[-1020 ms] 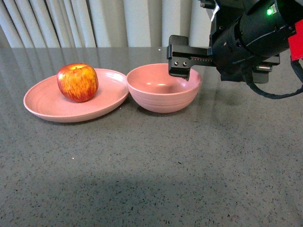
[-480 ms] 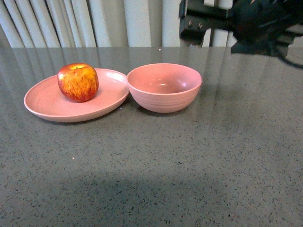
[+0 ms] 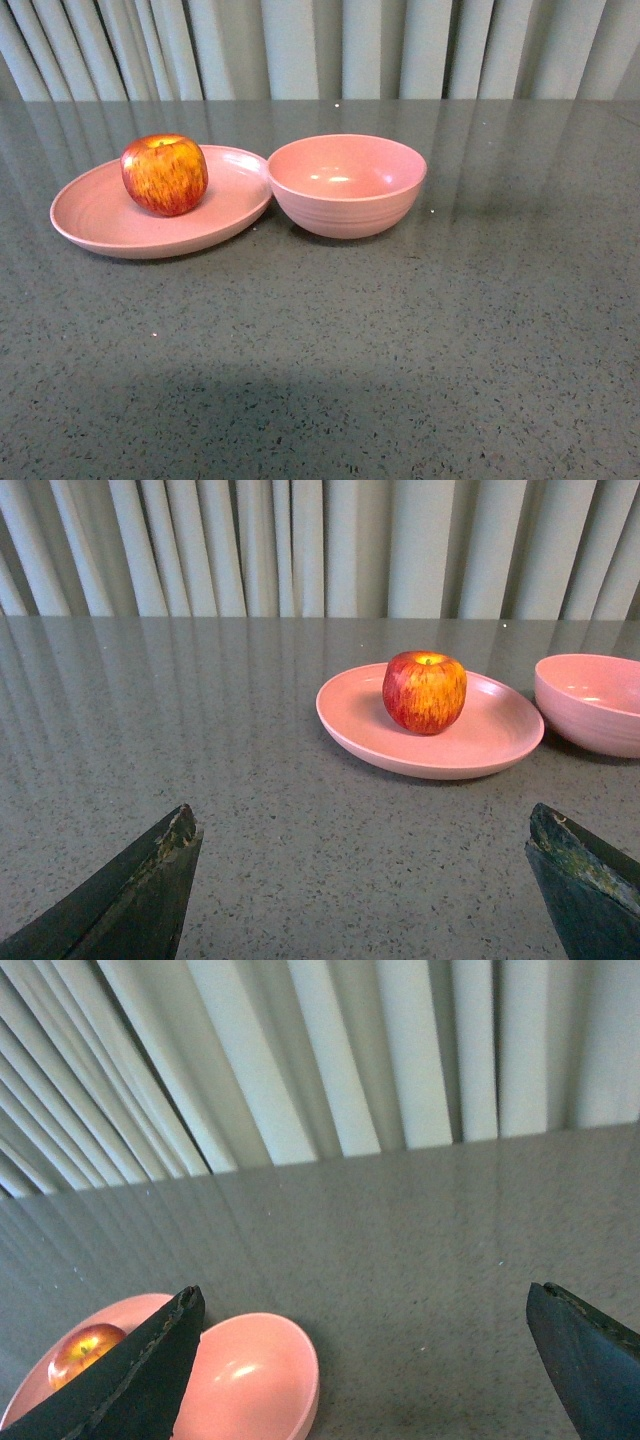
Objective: Move apple from plate to bowl
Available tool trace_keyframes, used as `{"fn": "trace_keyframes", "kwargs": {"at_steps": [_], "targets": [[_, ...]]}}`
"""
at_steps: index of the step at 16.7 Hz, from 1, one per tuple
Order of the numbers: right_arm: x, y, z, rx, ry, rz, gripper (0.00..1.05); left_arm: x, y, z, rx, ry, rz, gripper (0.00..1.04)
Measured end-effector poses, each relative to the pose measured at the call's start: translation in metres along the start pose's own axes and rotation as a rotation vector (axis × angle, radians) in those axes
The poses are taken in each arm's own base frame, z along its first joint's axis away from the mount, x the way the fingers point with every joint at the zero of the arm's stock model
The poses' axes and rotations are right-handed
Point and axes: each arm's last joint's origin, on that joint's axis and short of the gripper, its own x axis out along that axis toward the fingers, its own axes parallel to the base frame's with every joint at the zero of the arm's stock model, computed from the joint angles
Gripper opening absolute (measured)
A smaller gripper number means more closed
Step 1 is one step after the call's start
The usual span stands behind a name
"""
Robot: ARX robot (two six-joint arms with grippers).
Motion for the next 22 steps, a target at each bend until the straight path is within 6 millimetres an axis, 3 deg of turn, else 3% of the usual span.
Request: {"fn": "trace_keyframes", "kwargs": {"at_steps": [2,4,6,8,10,12,13,22], "targets": [[-0.061,-0.013,0.001,-0.019,-0.106,-0.018,0.98,0.0,0.0,0.0,0.0,0.0,0.0,0.98],[-0.106,-0.025,-0.013,-0.02,-0.132,-0.048,0.98,0.0,0.0,0.0,0.0,0.0,0.0,0.98],[-0.141,-0.035,-0.039,-0.14,-0.146,-0.205,0.76,0.0,0.0,0.0,0.0,0.0,0.0,0.98],[-0.165,-0.055,-0.083,-0.202,-0.125,-0.234,0.52,0.0,0.0,0.0,0.0,0.0,0.0,0.98],[-0.179,-0.062,-0.117,-0.216,-0.107,-0.243,0.28,0.0,0.0,0.0,0.0,0.0,0.0,0.98],[-0.182,-0.062,-0.124,-0.23,-0.158,-0.231,0.06,0.0,0.0,0.0,0.0,-0.001,0.0,0.98],[-0.182,-0.063,-0.127,-0.233,-0.154,-0.234,0.02,0.0,0.0,0.0,0.0,0.0,0.0,0.98],[-0.179,-0.068,-0.146,-0.236,-0.148,-0.234,0.02,0.0,0.0,0.0,0.0,0.0,0.0,0.98]]}}
